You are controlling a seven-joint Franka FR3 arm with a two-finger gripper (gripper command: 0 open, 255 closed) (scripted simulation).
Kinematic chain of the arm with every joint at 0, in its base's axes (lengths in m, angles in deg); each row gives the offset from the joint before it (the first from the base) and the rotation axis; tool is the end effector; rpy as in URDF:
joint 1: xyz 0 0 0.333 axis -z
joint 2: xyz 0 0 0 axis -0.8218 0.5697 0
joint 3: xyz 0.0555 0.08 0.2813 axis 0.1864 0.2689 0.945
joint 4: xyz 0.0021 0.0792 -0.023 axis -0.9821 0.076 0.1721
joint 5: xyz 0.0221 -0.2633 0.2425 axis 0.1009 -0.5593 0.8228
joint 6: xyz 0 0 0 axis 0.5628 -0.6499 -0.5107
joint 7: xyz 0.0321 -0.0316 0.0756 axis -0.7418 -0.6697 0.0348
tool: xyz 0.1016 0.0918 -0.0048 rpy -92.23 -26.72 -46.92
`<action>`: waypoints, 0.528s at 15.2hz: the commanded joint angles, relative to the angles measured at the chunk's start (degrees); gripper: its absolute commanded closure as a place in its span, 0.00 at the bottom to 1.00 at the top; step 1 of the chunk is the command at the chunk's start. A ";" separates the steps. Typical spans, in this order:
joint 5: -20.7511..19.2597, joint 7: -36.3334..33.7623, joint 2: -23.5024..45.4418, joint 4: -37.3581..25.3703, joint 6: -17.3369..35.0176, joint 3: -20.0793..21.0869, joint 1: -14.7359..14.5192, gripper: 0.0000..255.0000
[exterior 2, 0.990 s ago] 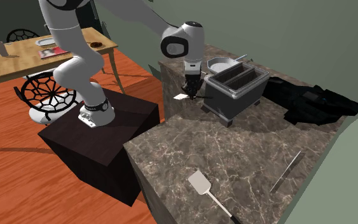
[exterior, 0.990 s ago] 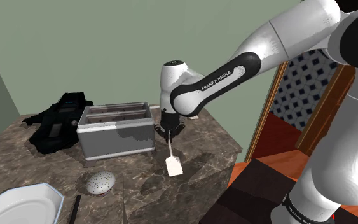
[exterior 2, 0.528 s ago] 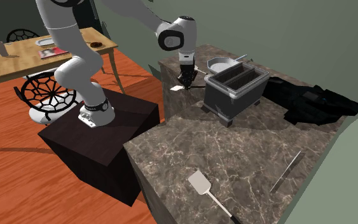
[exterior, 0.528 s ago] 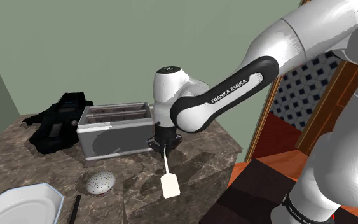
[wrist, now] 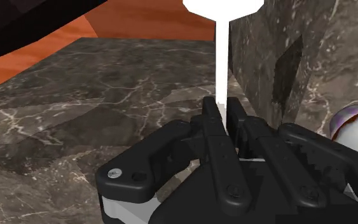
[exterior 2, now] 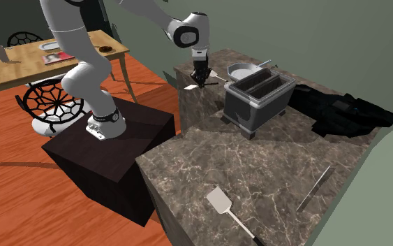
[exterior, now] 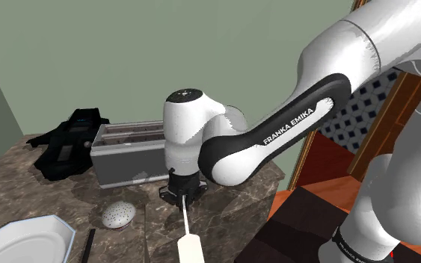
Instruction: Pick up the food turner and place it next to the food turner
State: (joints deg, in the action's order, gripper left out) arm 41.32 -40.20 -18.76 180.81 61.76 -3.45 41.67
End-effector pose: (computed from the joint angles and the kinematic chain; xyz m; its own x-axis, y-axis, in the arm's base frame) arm 0.3683 0.3256 0.3266 0.8853 -0.4602 0.0663 -0.4612 -0.8873 -0.0004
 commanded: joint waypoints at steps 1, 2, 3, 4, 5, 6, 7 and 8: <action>-0.48 -3.65 0.60 -0.63 -0.34 1.60 -1.63 1.00; -0.79 -5.30 1.00 -1.09 -0.57 2.31 -2.38 1.00; -1.15 -6.97 1.47 -1.62 -0.81 2.99 -3.15 1.00; -1.56 -8.66 2.01 -2.22 -1.08 3.68 -3.91 1.00; -2.02 -10.37 2.61 -2.89 -1.38 4.33 -4.71 1.00; -2.53 -12.10 3.27 -3.62 -1.69 4.96 -5.52 1.00; -3.09 -13.84 4.01 -4.42 -2.03 5.56 -6.35 1.00; -3.71 -15.60 4.81 -5.29 -2.40 6.18 -7.15 1.00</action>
State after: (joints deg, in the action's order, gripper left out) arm 38.41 -53.78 -14.93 176.14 59.33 2.19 35.28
